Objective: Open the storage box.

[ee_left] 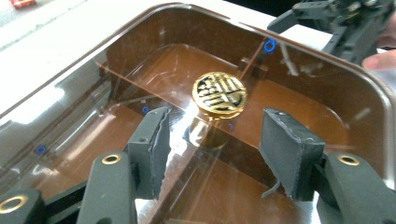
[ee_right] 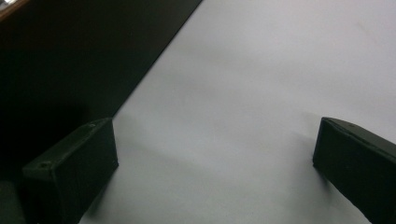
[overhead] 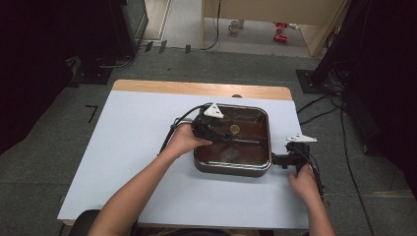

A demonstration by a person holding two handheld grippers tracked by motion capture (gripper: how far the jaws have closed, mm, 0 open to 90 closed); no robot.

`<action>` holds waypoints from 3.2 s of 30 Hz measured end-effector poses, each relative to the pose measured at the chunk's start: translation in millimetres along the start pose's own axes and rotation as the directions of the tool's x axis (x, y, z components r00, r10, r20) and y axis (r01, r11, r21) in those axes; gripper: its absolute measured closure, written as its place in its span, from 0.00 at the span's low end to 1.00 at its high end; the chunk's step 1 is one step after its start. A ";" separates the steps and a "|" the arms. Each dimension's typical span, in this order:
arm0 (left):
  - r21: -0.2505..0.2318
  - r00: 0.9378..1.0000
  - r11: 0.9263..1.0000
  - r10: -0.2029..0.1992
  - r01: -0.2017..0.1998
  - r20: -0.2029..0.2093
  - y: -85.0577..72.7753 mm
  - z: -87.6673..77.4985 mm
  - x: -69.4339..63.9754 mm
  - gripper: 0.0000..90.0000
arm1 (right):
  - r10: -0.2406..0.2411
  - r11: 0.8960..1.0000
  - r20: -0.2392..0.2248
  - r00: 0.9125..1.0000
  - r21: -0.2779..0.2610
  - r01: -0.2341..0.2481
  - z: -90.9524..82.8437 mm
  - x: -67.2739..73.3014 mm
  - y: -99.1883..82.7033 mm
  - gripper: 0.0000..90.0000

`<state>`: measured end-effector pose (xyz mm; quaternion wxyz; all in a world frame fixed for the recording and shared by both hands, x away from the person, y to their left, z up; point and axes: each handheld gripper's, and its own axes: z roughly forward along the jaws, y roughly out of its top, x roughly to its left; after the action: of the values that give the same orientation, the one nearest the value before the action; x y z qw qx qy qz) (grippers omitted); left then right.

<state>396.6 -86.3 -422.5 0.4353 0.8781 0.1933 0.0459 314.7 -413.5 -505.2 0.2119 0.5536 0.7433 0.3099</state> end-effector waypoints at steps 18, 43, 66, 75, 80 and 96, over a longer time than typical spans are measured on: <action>0.023 0.999 1.000 0.021 -0.022 0.030 6.0 24.2 -2.4 0.64 | 0.001 1.000 0.000 1.000 -0.001 -0.001 0.0 0.1 -0.1 0.00; -0.046 0.999 0.999 -0.022 0.023 0.033 32.4 -28.7 -12.0 0.66 | -0.002 1.000 0.002 1.000 -0.002 0.002 -0.2 0.6 -0.3 0.00; -0.062 0.990 0.988 -0.140 0.138 -0.021 -3.1 -104.0 0.6 0.66 | 0.001 1.000 0.000 1.000 -0.001 -0.001 0.0 0.0 -0.1 0.00; -0.051 0.980 0.985 -0.171 0.167 -0.098 -24.4 -119.9 16.8 0.66 | 0.001 1.000 0.000 1.000 0.000 -0.001 0.0 0.1 -0.1 0.00; -0.055 0.971 0.978 -0.205 0.200 -0.124 -35.0 -129.7 29.2 0.66 | -0.002 1.000 0.000 1.000 -0.002 0.002 0.1 -0.1 -0.1 0.00; -0.076 0.926 0.952 -0.307 0.297 -0.220 -72.4 -159.6 72.7 0.66 | 0.000 1.000 0.000 1.000 -0.001 0.000 0.0 0.1 0.0 0.00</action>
<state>402.1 100.1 -387.1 0.4300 0.8174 0.3741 0.0835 314.7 -413.4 -505.3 0.2124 0.5535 0.7431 0.3103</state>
